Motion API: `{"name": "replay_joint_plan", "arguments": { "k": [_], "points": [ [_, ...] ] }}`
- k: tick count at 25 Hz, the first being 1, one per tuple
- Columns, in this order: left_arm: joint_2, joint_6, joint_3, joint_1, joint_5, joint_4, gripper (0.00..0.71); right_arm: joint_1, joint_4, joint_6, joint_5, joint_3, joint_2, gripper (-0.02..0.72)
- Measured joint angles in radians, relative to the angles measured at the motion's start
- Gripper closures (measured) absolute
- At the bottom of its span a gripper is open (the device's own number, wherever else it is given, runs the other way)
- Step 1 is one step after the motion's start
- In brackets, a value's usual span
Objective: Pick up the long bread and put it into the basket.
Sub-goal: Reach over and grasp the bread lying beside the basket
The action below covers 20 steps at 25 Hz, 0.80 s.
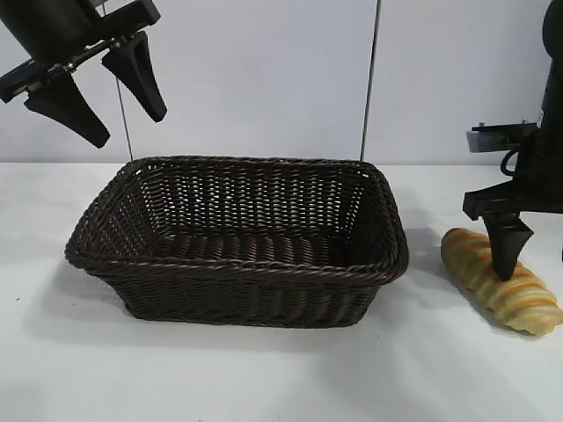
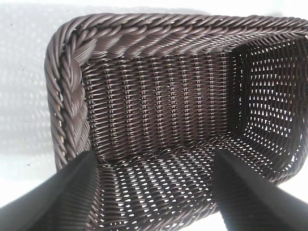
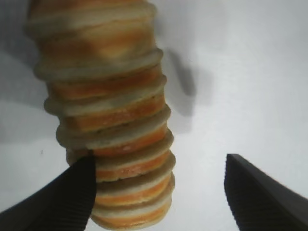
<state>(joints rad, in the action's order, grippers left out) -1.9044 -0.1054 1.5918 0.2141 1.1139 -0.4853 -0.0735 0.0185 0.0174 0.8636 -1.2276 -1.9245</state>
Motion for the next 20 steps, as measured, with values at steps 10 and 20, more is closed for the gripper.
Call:
{"name": "replay_joint_plan", "arguments": {
  "k": [10, 20],
  "points": [
    [0.000, 0.000, 0.000, 0.000, -0.002, 0.000, 0.213, 0.000, -0.019, 0.013, -0.025, 0.000, -0.061, 0.165],
    [0.000, 0.000, 0.000, 0.000, -0.002, 0.000, 0.213, -0.001, -0.031, 0.013, -0.031, 0.000, -0.086, 0.391]
  ]
}}
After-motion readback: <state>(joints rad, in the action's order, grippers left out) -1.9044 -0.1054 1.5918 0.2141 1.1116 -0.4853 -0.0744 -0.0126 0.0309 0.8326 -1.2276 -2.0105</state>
